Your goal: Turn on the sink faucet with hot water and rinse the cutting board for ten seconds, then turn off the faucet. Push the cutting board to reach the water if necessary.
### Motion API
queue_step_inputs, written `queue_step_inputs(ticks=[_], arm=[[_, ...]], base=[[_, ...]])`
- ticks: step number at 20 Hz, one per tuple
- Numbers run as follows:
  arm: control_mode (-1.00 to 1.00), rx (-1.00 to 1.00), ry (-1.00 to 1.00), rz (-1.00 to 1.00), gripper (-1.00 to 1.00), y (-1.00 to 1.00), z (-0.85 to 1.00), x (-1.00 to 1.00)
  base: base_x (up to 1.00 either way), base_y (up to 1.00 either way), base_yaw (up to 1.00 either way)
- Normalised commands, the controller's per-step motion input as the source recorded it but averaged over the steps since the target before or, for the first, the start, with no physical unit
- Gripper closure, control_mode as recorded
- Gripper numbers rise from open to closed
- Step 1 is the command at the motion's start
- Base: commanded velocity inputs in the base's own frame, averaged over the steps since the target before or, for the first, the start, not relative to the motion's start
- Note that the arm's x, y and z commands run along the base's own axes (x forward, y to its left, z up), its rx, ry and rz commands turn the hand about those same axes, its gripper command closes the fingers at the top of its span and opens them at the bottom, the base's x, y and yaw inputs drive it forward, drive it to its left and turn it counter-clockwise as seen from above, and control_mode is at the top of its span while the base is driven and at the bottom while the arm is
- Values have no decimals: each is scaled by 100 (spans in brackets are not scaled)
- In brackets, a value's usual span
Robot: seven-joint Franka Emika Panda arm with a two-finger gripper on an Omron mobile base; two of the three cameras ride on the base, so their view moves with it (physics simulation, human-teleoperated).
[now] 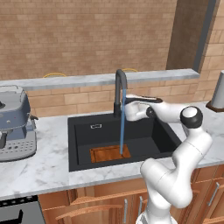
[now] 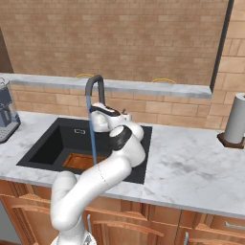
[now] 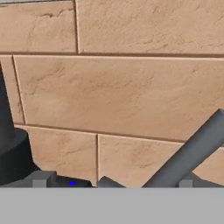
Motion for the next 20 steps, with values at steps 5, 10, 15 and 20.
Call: queue_step_inputs(ticks=[5,10,15,20], arm=[[-100,-30,-21,0,-100,88,14,0],[-100,-29,-22,0,-100,88,21,0],[-100,-26,-18,0,-100,78,17,0],[-100,-22,-10,0,-100,68,4,0]], base=[[0,0,0],[0,0,0],[0,0,0],[0,0,0]])
